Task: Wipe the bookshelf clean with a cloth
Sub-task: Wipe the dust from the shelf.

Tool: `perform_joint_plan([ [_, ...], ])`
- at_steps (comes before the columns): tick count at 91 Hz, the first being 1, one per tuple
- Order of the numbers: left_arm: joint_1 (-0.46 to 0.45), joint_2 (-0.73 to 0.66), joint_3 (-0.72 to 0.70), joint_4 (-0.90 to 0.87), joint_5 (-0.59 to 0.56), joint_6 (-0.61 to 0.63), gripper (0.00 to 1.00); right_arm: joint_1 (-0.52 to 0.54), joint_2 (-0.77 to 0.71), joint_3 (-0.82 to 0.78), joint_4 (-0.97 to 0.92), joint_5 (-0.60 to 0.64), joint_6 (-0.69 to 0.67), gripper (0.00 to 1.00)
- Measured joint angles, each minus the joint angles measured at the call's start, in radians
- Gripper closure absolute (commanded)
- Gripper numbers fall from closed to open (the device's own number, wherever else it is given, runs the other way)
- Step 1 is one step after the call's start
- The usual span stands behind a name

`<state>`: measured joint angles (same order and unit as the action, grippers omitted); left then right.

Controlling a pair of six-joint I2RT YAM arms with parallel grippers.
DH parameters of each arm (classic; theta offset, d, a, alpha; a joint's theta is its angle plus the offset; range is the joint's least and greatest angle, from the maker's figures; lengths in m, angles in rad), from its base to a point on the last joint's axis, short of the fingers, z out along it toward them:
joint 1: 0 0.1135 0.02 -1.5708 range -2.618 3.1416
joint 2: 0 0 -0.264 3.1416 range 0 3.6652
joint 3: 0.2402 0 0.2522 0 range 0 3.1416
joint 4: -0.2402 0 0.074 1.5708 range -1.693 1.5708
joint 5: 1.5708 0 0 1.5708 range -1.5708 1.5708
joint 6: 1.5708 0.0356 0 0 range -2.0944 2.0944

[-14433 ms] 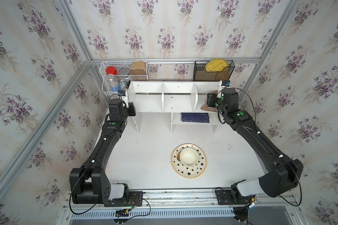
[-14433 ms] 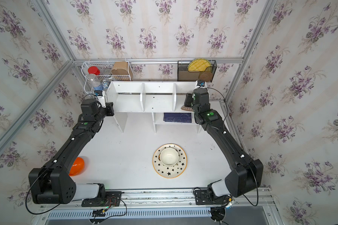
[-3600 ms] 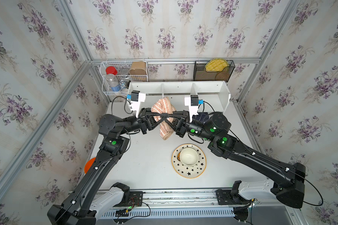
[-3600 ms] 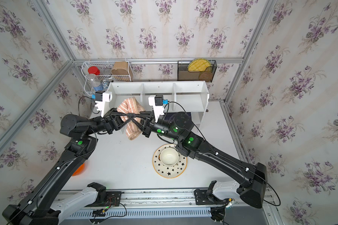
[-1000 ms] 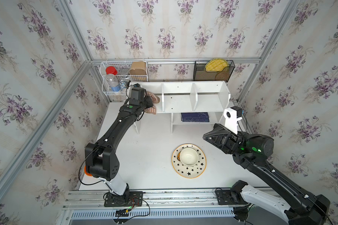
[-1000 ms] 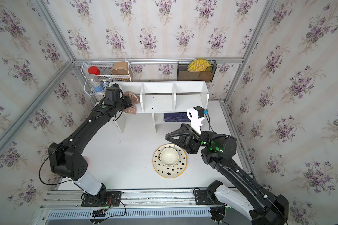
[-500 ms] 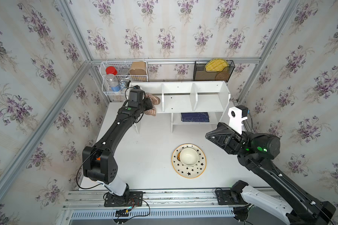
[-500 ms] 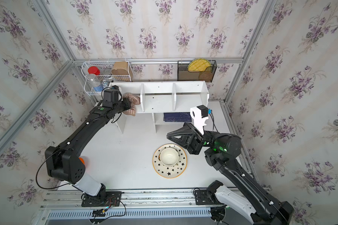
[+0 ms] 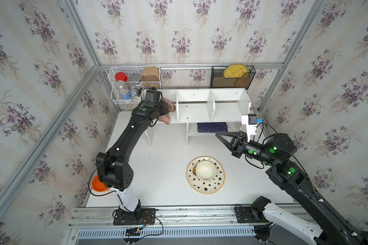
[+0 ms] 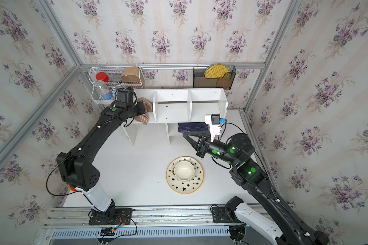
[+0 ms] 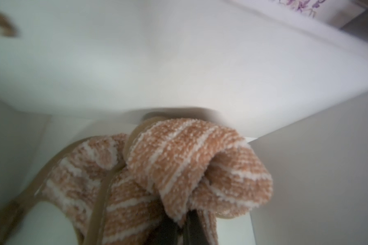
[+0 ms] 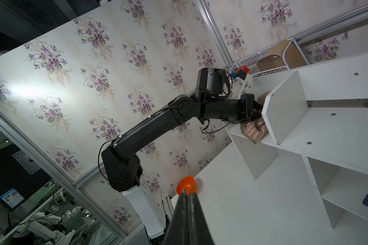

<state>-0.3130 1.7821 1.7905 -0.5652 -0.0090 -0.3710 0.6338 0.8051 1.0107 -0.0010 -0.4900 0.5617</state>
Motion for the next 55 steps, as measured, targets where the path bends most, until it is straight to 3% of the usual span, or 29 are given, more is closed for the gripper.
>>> perform_joint_plan([
  [13,-0.035,0.01,0.0,-0.008,0.003,0.011,1.0,0.0,-0.012,-0.005,-0.024,0.031,-0.02,1.0],
  [22,-0.031,-0.037,-0.079,0.009,-0.029,0.013,1.0,0.0,-0.013,-0.016,-0.032,0.04,-0.031,1.0],
  [38,0.025,-0.166,-0.231,0.036,-0.066,0.014,1.0,0.0,-0.027,-0.047,-0.034,0.051,-0.04,1.0],
  [55,0.072,-0.184,-0.22,-0.013,-0.085,0.032,1.0,0.0,-0.033,-0.086,-0.031,0.055,-0.04,1.0],
])
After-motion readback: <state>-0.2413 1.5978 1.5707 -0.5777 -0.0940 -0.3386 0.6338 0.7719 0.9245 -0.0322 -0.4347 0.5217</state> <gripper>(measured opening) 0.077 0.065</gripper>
